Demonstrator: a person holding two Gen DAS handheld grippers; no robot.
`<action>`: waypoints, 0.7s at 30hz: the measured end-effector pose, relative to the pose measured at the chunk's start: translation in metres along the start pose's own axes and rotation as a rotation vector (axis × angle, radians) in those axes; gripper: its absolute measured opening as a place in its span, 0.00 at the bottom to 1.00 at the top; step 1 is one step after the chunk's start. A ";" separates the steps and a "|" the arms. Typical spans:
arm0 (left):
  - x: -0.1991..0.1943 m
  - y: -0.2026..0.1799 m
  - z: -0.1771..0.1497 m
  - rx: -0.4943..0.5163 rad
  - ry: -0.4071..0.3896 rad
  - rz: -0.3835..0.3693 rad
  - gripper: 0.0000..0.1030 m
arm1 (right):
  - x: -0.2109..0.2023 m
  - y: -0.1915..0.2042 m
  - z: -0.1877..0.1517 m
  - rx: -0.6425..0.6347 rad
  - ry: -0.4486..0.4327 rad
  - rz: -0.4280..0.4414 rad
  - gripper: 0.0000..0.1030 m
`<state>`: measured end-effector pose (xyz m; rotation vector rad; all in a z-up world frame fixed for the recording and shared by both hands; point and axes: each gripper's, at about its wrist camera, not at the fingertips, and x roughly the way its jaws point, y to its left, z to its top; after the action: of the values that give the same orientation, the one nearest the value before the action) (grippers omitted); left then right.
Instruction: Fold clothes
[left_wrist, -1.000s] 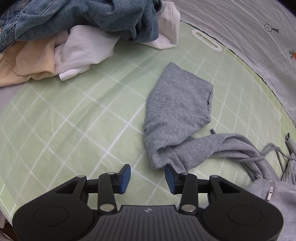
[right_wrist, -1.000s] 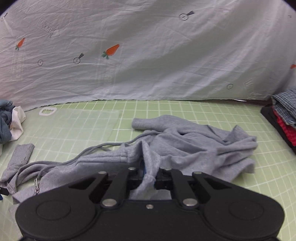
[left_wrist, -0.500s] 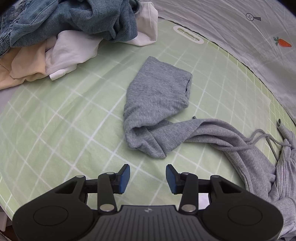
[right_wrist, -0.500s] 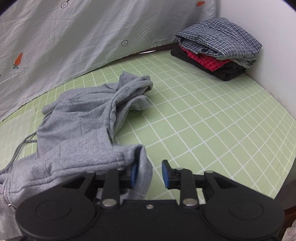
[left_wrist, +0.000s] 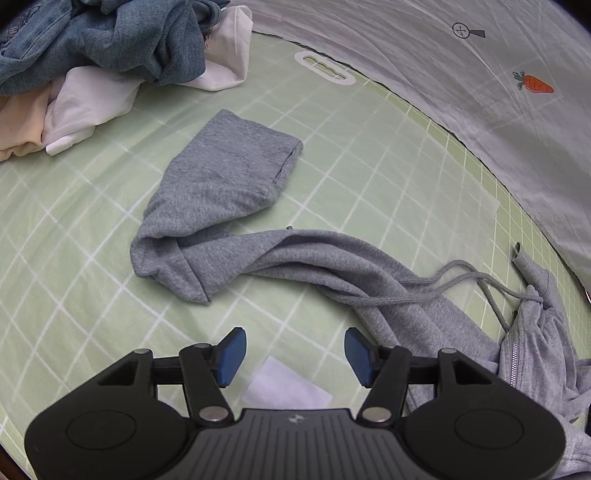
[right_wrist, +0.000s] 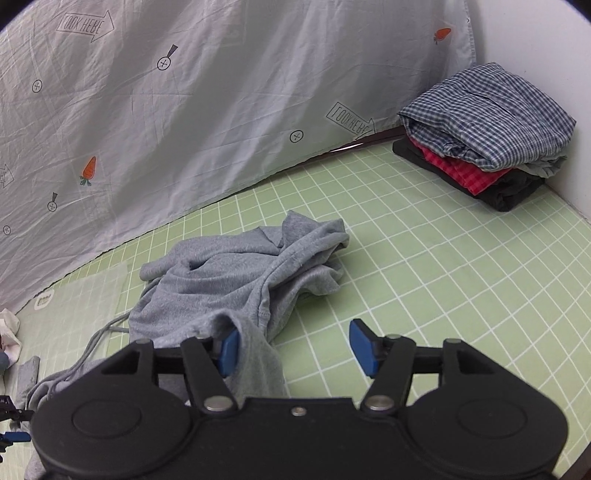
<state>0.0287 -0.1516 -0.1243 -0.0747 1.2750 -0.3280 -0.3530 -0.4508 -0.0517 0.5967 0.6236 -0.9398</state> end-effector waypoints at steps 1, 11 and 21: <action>0.003 -0.003 0.000 -0.010 0.007 -0.002 0.59 | 0.002 0.000 0.003 -0.021 0.009 0.010 0.61; 0.034 -0.024 0.007 -0.054 0.047 0.028 0.61 | 0.025 -0.027 0.027 -0.070 0.122 0.100 0.74; 0.043 -0.036 0.020 -0.010 0.033 0.088 0.63 | 0.031 -0.043 0.032 -0.095 0.199 0.097 0.82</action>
<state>0.0510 -0.2007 -0.1497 -0.0211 1.3085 -0.2480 -0.3695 -0.5105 -0.0604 0.6348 0.8060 -0.7616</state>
